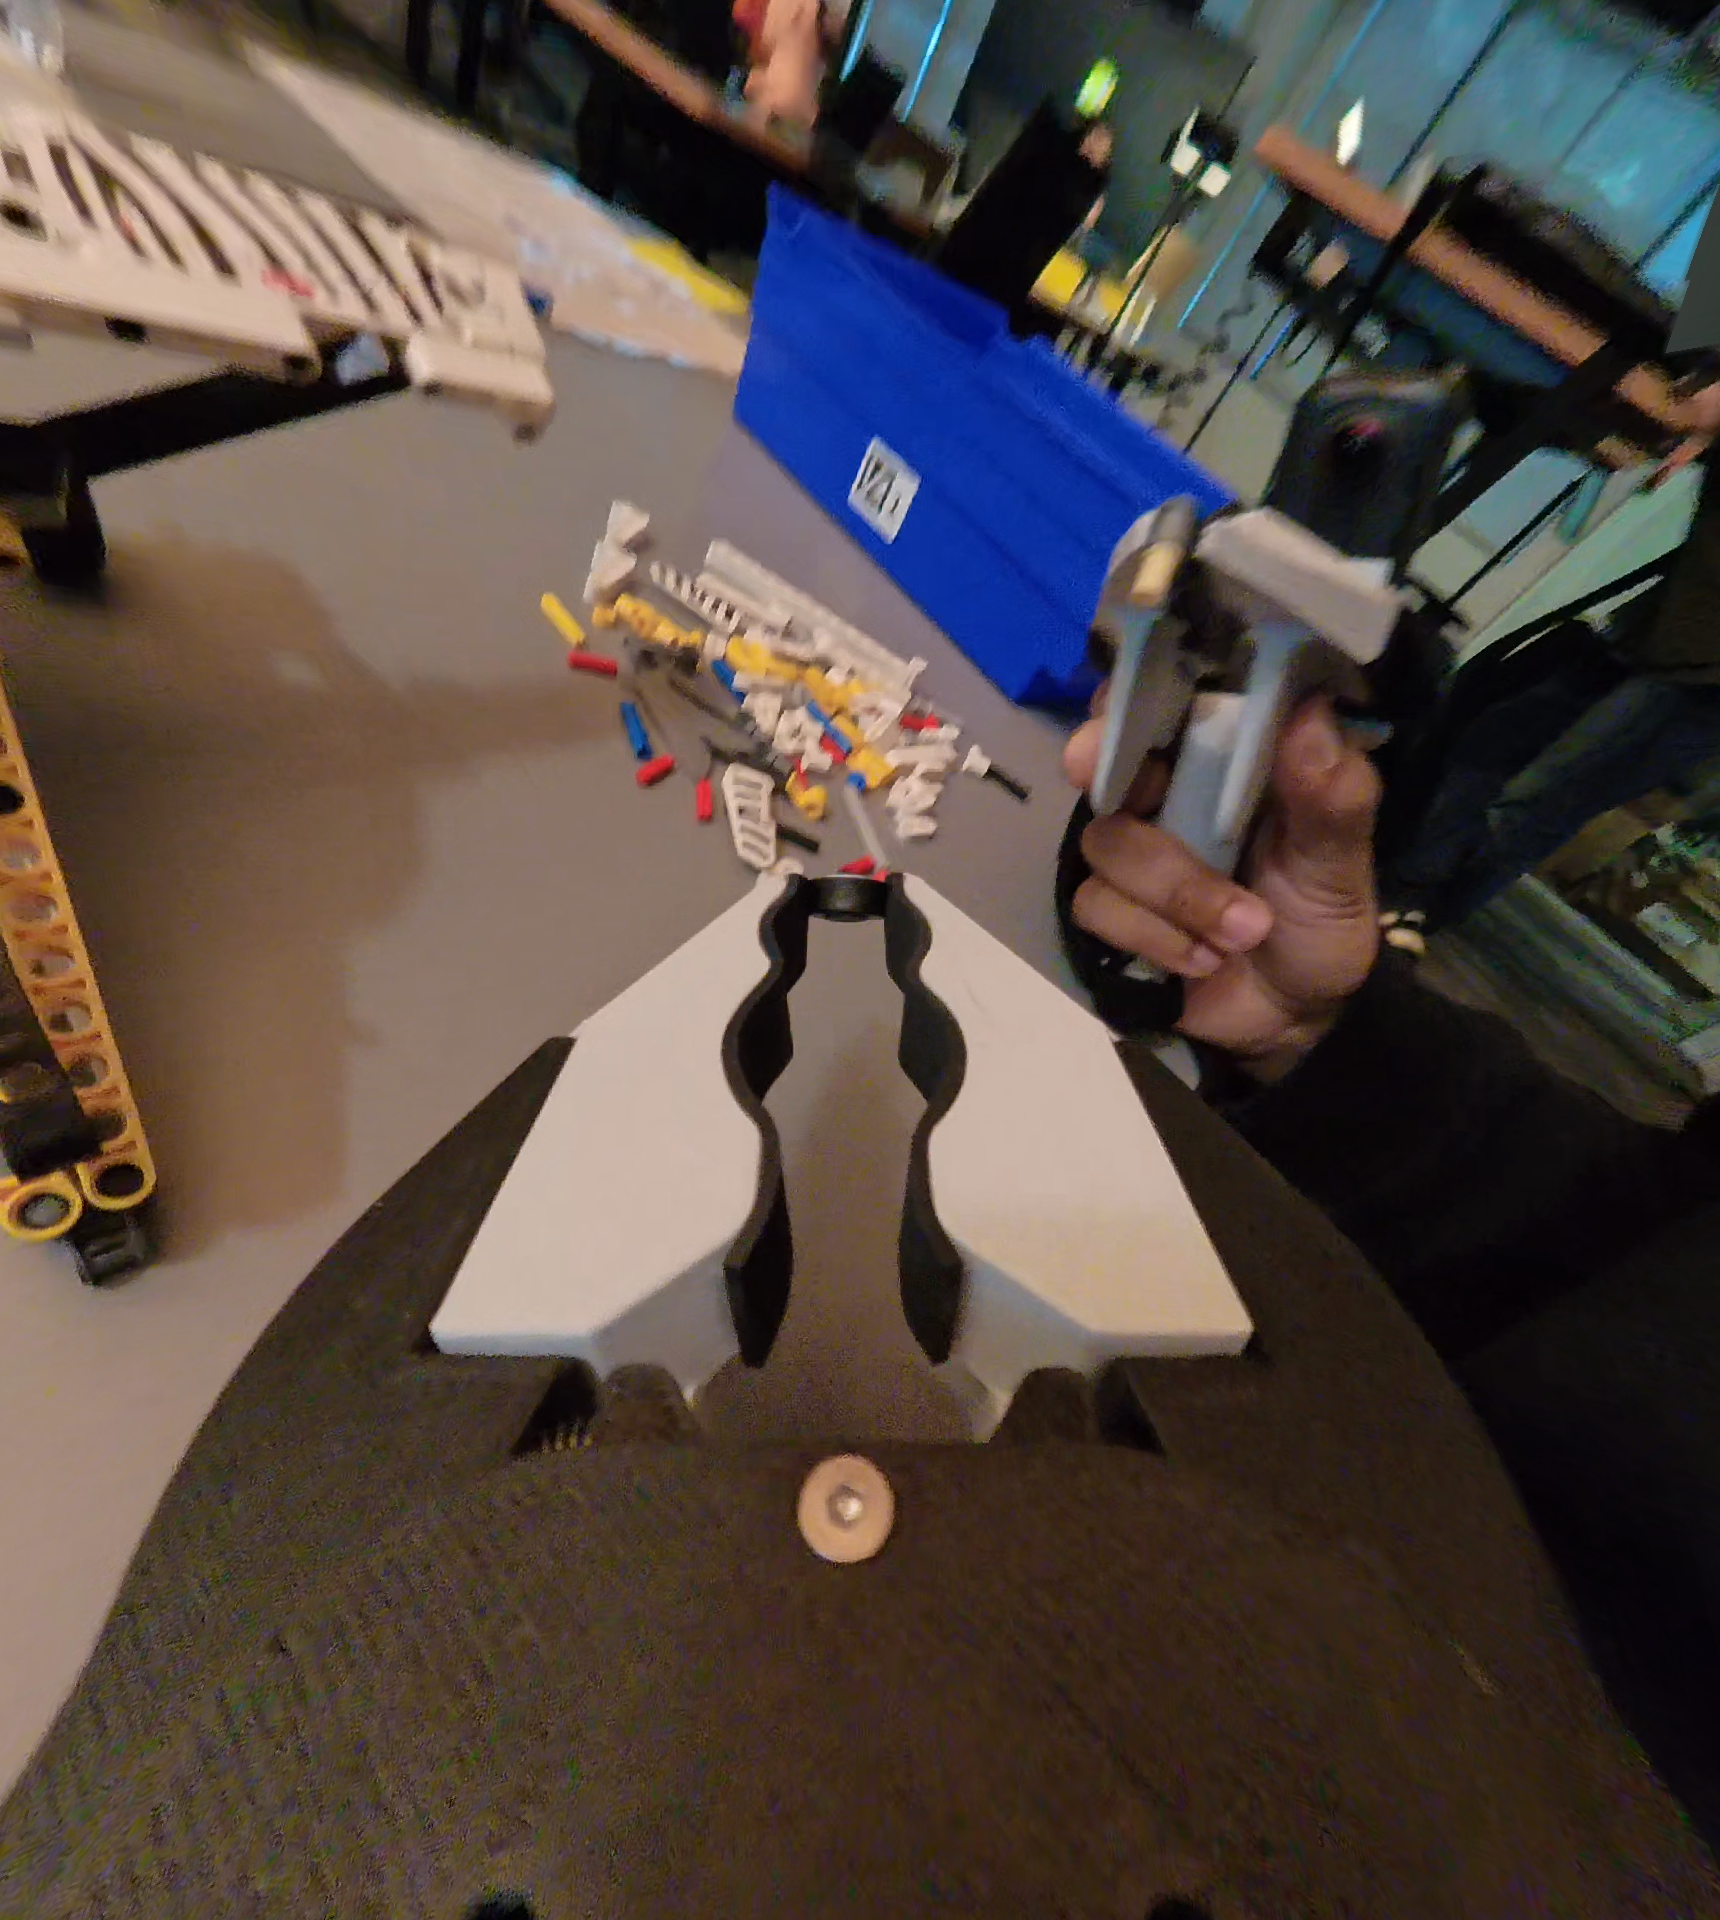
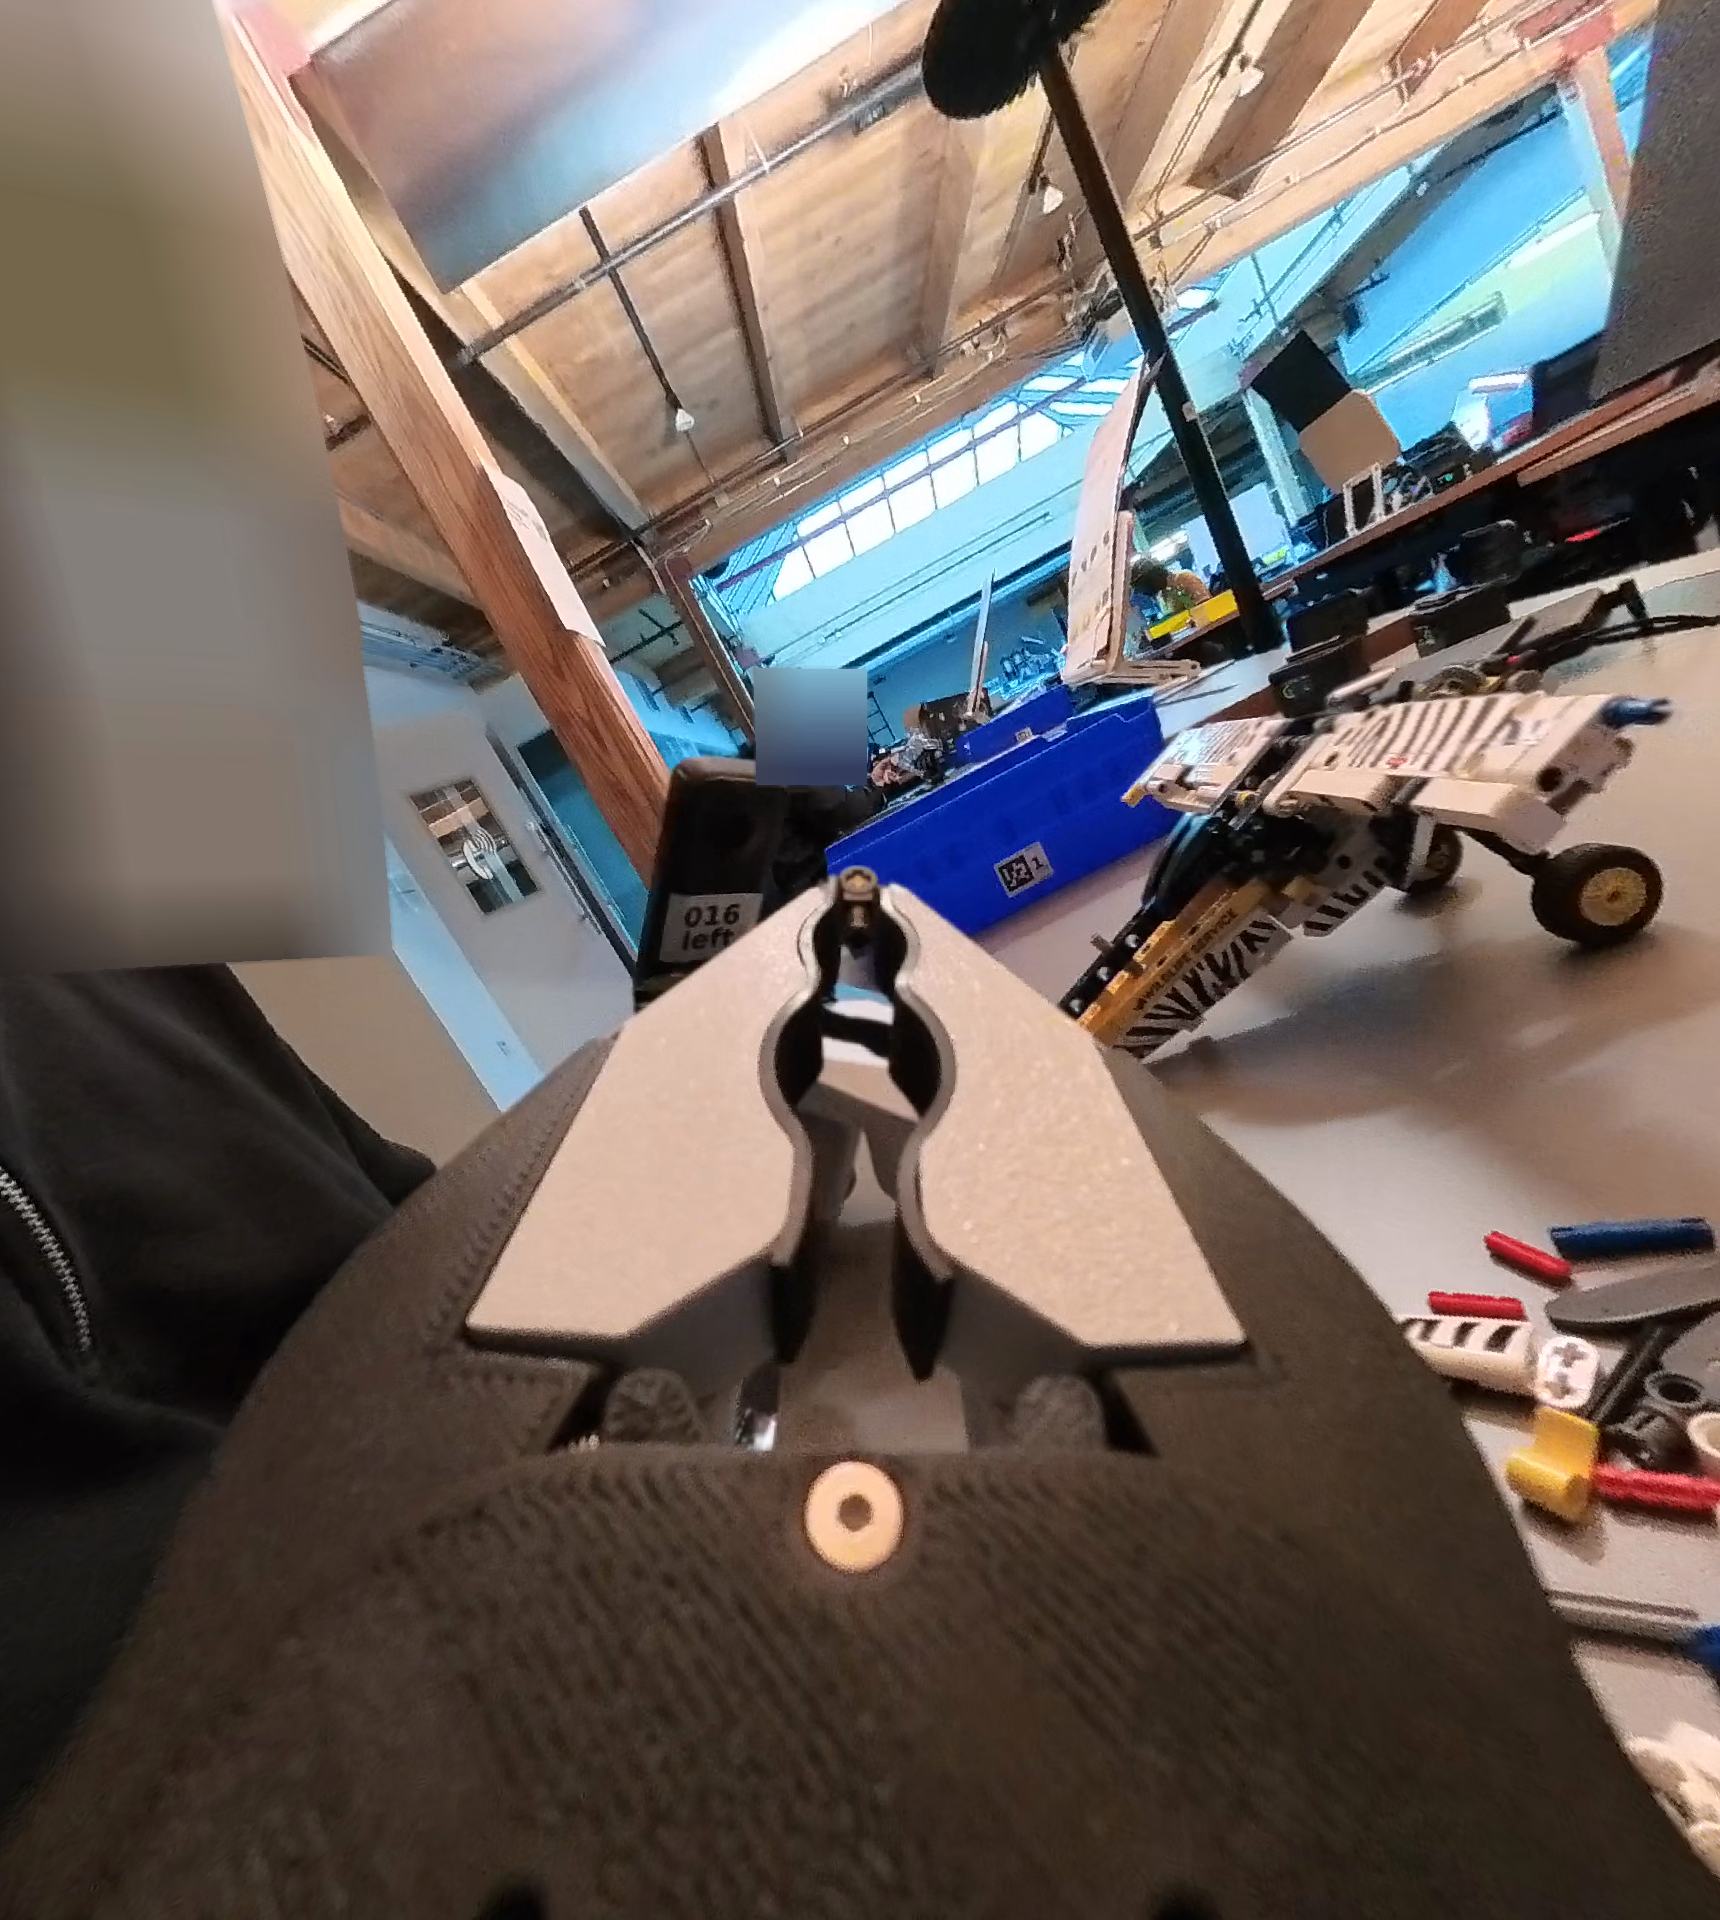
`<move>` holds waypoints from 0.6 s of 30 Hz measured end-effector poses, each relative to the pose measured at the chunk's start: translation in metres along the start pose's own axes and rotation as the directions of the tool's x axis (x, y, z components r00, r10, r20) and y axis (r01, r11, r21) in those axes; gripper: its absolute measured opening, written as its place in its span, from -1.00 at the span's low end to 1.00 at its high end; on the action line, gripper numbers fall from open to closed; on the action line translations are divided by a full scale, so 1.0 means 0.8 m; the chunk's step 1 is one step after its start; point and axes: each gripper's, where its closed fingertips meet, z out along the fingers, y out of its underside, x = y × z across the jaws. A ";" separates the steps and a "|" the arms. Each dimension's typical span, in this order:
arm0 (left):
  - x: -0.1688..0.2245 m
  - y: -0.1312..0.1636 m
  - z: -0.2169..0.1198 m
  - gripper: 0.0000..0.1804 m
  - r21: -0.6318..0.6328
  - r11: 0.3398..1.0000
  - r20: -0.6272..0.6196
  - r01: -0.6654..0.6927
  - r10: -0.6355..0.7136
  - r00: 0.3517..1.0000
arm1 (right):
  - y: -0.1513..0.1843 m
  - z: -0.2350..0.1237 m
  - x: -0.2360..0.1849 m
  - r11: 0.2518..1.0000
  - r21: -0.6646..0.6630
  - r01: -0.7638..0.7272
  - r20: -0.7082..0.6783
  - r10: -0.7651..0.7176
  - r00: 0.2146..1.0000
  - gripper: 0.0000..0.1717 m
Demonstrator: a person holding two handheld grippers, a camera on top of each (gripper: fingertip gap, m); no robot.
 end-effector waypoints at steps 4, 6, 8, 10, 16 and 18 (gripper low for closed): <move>-0.014 0.032 0.017 -0.88 -0.197 0.980 0.082 0.009 0.008 0.997 | 0.003 0.001 0.001 1.000 -0.011 0.011 -0.011 -0.011 1.000 -0.97; -0.016 0.042 0.022 -0.88 -0.257 0.966 0.104 0.005 0.022 0.994 | 0.004 0.002 0.001 1.000 -0.014 0.016 -0.015 -0.017 1.000 -0.97; -0.018 0.052 0.026 -0.88 -0.311 0.950 0.108 0.010 0.025 0.994 | 0.003 0.000 0.001 1.000 -0.008 0.016 -0.020 -0.016 1.000 -0.97; -0.019 0.059 0.028 -0.87 -0.349 0.937 0.112 0.024 0.016 0.994 | 0.001 -0.001 0.002 1.000 0.003 0.012 -0.024 -0.012 1.000 -0.97; -0.014 0.060 0.026 -0.85 -0.345 0.939 0.080 0.014 0.015 0.997 | -0.001 -0.004 0.005 1.000 0.013 0.016 -0.039 -0.015 0.999 -0.97; -0.011 0.058 0.025 -0.73 -0.326 0.945 0.071 -0.017 0.043 0.997 | 0.001 -0.002 0.004 1.000 0.000 0.029 -0.046 -0.029 0.999 -0.97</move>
